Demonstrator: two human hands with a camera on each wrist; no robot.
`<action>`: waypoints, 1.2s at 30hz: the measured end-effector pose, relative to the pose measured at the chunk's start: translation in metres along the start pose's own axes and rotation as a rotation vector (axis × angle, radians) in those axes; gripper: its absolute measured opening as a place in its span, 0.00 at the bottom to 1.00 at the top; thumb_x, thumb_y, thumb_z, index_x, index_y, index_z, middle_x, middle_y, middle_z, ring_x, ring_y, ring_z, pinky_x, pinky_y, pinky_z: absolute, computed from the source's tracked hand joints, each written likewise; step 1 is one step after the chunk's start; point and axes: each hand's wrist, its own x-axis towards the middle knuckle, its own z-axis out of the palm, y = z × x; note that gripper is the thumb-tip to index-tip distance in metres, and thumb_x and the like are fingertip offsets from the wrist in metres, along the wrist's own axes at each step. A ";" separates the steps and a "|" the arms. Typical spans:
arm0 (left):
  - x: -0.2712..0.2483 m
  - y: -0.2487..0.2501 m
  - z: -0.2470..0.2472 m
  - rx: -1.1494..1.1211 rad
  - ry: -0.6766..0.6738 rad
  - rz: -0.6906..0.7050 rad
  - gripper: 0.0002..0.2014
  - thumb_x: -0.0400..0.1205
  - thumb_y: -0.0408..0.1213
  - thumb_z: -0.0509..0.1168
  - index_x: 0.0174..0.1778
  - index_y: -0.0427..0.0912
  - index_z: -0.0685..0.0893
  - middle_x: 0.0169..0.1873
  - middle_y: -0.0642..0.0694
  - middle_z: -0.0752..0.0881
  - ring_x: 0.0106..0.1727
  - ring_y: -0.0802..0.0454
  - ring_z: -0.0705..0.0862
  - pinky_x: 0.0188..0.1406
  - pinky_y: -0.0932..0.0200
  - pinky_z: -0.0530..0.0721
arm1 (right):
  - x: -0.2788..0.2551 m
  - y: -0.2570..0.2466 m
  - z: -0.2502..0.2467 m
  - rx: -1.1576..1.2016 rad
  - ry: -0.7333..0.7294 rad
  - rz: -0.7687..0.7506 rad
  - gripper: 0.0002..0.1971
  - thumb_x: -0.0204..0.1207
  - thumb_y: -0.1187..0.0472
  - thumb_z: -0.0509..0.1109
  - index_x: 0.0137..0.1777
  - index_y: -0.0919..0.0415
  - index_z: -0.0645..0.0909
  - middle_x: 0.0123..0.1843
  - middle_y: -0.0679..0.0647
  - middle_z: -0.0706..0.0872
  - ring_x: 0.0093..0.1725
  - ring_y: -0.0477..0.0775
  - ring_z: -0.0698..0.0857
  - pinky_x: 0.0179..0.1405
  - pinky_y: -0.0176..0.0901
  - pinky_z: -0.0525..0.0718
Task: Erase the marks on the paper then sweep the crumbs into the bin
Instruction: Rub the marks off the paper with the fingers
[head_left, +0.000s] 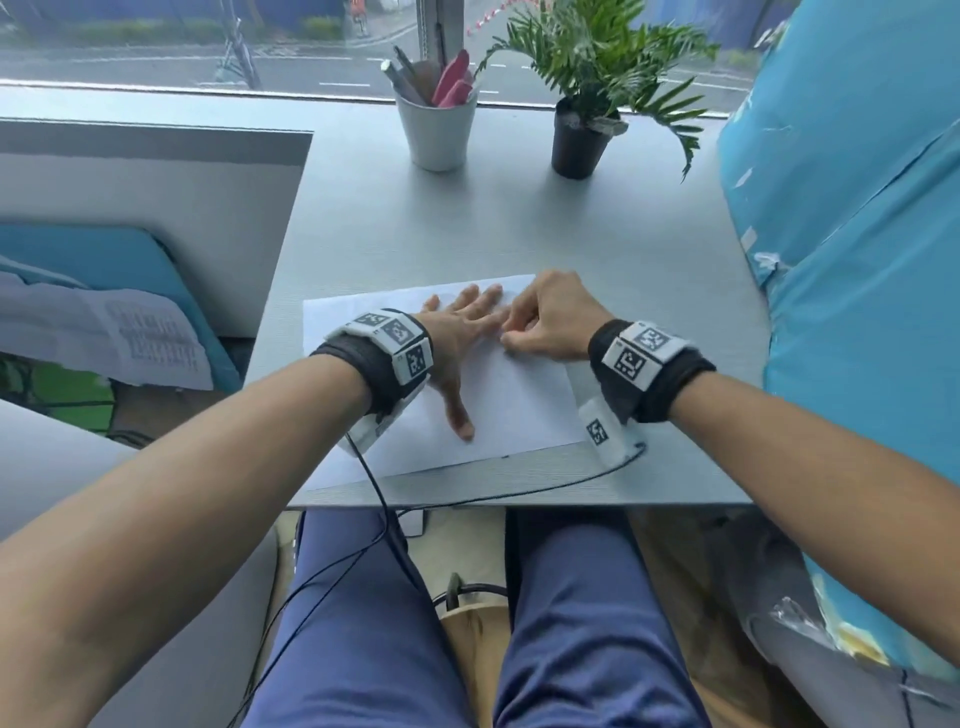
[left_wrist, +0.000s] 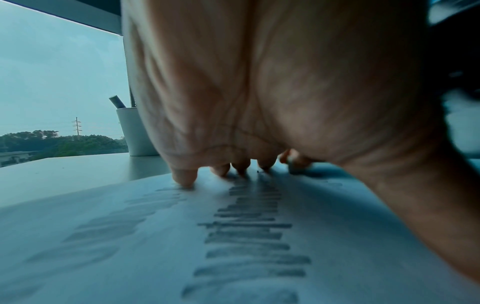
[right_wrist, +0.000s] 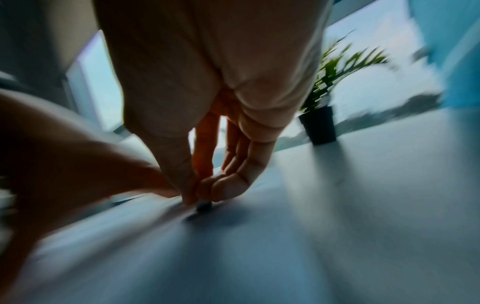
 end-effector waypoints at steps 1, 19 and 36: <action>0.000 0.001 0.000 0.008 -0.007 -0.004 0.83 0.48 0.66 0.84 0.84 0.54 0.27 0.83 0.51 0.25 0.83 0.48 0.26 0.81 0.36 0.32 | -0.015 -0.010 0.011 0.002 -0.076 -0.028 0.03 0.66 0.60 0.78 0.37 0.58 0.92 0.33 0.52 0.91 0.35 0.49 0.89 0.33 0.30 0.82; -0.006 0.004 -0.004 0.027 -0.044 -0.015 0.83 0.49 0.64 0.85 0.83 0.52 0.25 0.82 0.51 0.24 0.82 0.49 0.24 0.82 0.35 0.32 | 0.012 0.009 -0.017 -0.002 0.034 0.025 0.05 0.66 0.60 0.78 0.39 0.61 0.92 0.35 0.55 0.91 0.34 0.49 0.86 0.33 0.35 0.77; -0.003 -0.001 -0.001 0.042 -0.057 0.004 0.84 0.48 0.63 0.86 0.82 0.55 0.25 0.81 0.52 0.23 0.82 0.49 0.24 0.80 0.28 0.34 | -0.014 -0.007 0.002 0.004 -0.164 -0.053 0.02 0.67 0.59 0.79 0.38 0.56 0.92 0.34 0.51 0.91 0.32 0.44 0.84 0.34 0.36 0.81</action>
